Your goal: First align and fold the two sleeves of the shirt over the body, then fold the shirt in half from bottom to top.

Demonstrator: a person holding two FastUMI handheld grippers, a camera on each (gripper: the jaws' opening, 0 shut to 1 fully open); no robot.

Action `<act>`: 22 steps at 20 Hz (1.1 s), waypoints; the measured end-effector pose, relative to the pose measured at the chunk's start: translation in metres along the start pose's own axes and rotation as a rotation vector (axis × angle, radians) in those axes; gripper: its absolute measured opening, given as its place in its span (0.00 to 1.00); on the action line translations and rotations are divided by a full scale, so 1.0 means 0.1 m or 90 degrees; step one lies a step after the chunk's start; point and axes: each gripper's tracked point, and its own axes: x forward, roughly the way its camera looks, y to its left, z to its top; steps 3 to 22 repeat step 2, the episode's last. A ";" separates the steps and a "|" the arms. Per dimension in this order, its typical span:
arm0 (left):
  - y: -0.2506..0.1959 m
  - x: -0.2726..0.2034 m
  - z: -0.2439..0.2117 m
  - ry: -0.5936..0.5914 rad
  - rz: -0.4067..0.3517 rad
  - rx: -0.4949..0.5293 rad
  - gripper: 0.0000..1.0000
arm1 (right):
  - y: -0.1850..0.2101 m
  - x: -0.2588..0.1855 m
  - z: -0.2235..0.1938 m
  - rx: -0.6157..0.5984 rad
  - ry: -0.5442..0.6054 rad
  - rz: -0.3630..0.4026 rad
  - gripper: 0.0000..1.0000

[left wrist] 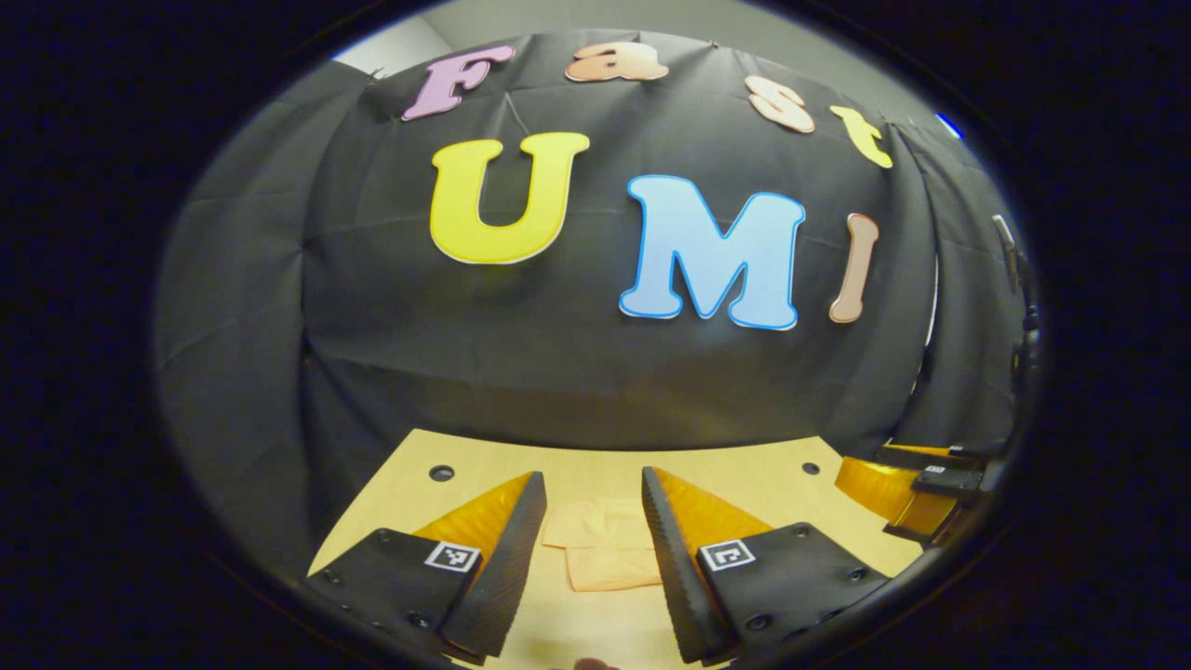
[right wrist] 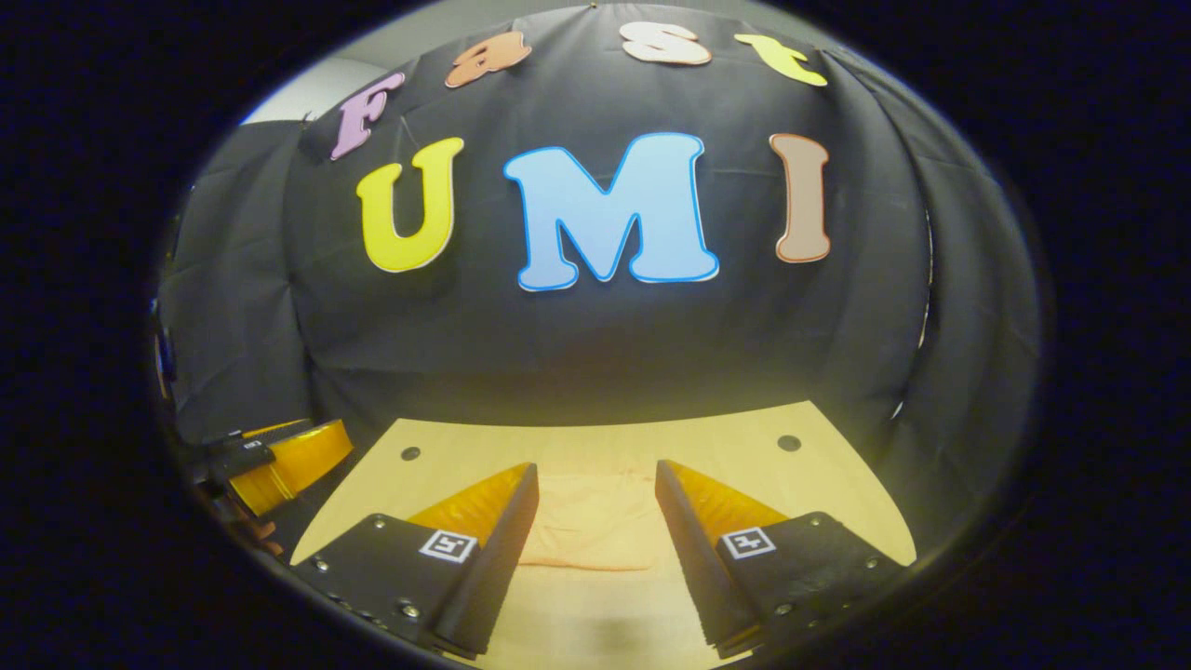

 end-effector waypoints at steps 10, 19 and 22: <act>-0.02 -0.18 -0.03 -0.006 -0.006 0.000 0.71 | 0.03 -0.14 -0.02 0.006 -0.011 0.005 0.81; -0.02 -0.18 -0.03 -0.006 -0.006 0.000 0.71 | 0.03 -0.14 -0.02 0.006 -0.011 0.005 0.81; -0.02 -0.18 -0.03 -0.006 -0.006 0.000 0.71 | 0.03 -0.14 -0.02 0.006 -0.011 0.005 0.81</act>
